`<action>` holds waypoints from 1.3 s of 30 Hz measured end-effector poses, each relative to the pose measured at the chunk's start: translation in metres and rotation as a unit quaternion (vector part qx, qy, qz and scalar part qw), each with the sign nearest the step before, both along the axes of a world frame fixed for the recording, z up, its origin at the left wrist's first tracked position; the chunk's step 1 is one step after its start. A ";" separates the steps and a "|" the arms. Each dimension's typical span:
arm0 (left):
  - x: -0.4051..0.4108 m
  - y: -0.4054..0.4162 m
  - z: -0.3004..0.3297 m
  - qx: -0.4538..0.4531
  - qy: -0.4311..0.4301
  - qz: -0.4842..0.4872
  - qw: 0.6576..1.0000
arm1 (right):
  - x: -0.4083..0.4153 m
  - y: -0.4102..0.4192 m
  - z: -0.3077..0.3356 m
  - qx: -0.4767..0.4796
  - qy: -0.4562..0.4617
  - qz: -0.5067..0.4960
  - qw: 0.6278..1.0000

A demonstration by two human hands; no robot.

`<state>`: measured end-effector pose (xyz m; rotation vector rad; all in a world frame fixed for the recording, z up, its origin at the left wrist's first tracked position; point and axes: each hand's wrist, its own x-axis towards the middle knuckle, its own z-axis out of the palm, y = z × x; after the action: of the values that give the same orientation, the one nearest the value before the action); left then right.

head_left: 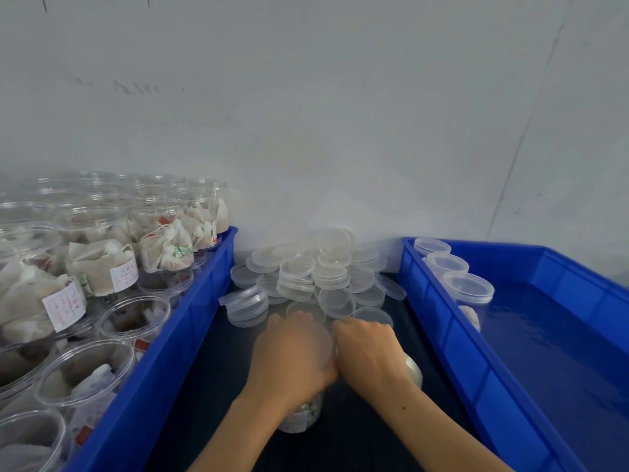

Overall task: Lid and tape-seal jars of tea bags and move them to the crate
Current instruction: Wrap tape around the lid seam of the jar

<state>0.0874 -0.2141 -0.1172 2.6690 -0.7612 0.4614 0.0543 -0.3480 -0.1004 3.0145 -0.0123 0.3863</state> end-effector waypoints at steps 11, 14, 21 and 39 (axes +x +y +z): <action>-0.009 0.010 -0.001 -0.016 0.028 -0.071 0.997 | 0.027 -0.049 0.024 0.023 0.004 -0.146 0.989; -0.006 0.005 0.000 -0.014 0.031 -0.059 0.998 | 0.037 -0.053 0.030 0.026 -0.049 -0.098 0.994; -0.010 0.007 -0.001 -0.018 0.001 -0.063 0.998 | 0.021 -0.041 0.005 0.082 -0.156 -0.073 0.982; 0.009 0.016 0.003 0.003 -0.022 -0.136 0.990 | -0.004 -0.029 -0.096 0.175 -0.068 -0.118 0.975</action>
<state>0.0968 -0.1985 -0.1146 2.5142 -1.1212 0.4478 0.0503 -0.3767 -0.1962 3.2647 -0.4960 0.6219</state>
